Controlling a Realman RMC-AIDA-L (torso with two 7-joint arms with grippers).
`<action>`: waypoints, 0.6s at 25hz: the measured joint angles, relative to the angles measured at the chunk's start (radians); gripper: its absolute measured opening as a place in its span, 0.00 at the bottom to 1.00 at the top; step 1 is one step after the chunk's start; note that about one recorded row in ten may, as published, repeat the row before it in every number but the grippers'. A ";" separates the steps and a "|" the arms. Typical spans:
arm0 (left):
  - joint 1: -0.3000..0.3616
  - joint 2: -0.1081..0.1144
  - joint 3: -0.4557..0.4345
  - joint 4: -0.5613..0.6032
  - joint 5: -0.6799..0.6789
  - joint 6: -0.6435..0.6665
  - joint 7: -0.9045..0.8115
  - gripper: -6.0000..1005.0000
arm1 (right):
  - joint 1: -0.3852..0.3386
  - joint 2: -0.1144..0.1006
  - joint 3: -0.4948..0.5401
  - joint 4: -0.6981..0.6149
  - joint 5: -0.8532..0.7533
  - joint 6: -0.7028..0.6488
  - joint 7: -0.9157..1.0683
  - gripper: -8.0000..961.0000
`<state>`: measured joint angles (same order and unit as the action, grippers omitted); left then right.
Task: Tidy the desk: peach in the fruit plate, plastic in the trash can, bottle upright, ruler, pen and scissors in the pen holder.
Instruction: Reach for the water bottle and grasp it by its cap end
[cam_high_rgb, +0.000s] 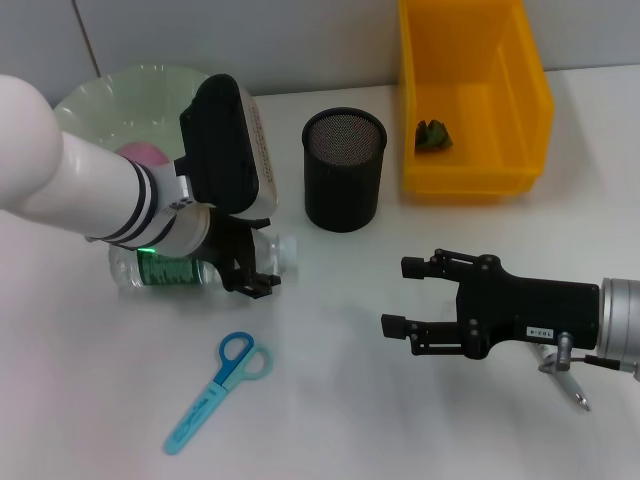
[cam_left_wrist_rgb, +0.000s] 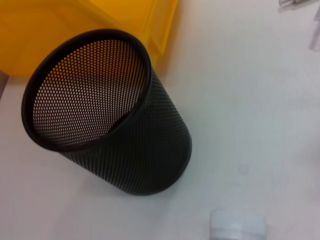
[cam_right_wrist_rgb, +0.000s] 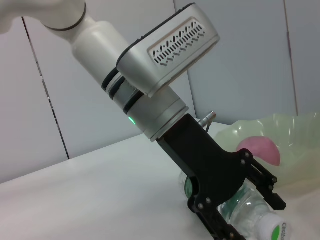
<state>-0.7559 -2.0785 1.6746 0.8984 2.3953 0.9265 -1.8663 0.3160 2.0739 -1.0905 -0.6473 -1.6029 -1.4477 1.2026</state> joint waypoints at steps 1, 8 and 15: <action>0.000 0.000 0.001 0.003 0.010 0.004 -0.006 0.76 | 0.000 0.000 0.000 0.000 0.000 0.000 0.000 0.88; 0.023 0.003 0.001 0.071 0.066 0.078 -0.031 0.76 | -0.002 0.000 0.000 0.000 0.000 0.000 0.000 0.88; 0.038 0.004 -0.005 0.102 0.139 0.100 -0.052 0.75 | -0.001 0.000 -0.001 0.000 0.000 0.000 0.000 0.88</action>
<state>-0.7179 -2.0741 1.6695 1.0003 2.5344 1.0262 -1.9185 0.3154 2.0739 -1.0911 -0.6474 -1.6029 -1.4473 1.2027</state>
